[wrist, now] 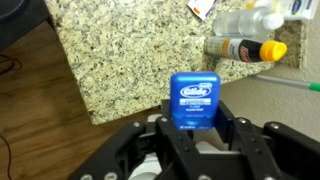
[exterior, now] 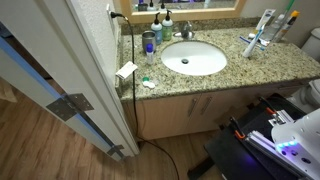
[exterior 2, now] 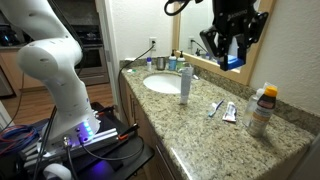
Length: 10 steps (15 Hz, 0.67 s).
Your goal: Move the blue object closer to the sink
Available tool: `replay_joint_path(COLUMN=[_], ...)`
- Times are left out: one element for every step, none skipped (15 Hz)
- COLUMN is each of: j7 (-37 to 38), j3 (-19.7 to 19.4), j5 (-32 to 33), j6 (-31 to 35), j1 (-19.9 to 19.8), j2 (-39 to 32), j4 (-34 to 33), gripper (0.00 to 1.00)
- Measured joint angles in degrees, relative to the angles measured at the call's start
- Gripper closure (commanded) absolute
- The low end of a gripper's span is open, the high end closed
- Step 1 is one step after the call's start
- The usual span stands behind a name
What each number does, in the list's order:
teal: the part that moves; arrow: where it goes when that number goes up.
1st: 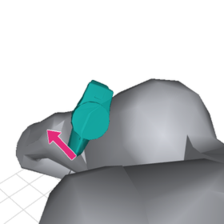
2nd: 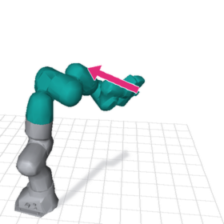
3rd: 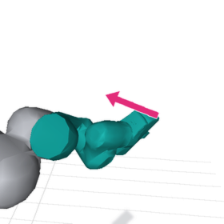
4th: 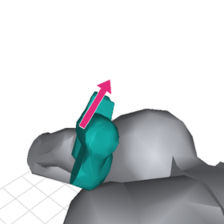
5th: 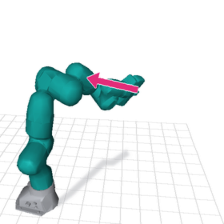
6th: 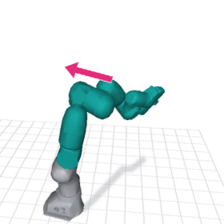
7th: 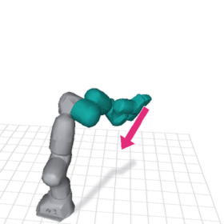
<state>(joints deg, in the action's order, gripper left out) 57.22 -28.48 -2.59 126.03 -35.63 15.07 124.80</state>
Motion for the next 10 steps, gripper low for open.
replay_joint_path(j7=[0.88,2.36,4.60,7.81,10.96,13.30,14.31,14.43,14.43,14.42], j3=[2.41,5.06,7.60,10.14,12.19,13.62,14.20,14.26,14.00,13.63], j5=[2.41,4.40,5.71,6.46,6.63,6.67,6.68,6.68,6.69,6.69], j6=[-0.05,-0.49,-1.06,-2.06,-3.80,-5.46,-6.20,-6.64,-6.77,-6.74], j1=[0.25,0.82,1.67,2.85,4.17,5.37,5.95,6.05,5.98,6.09], j2=[0.07,0.43,0.94,1.33,1.40,1.34,1.26,1.26,1.22,1.21], j4=[0.60,0.74,0.57,-0.08,-1.27,-2.59,-3.33,-3.65,-3.74,-3.74], gripper=[0.81,0.81,0.81,0.56,0.56,0.56,0.56,0.81,0.81,0.81])
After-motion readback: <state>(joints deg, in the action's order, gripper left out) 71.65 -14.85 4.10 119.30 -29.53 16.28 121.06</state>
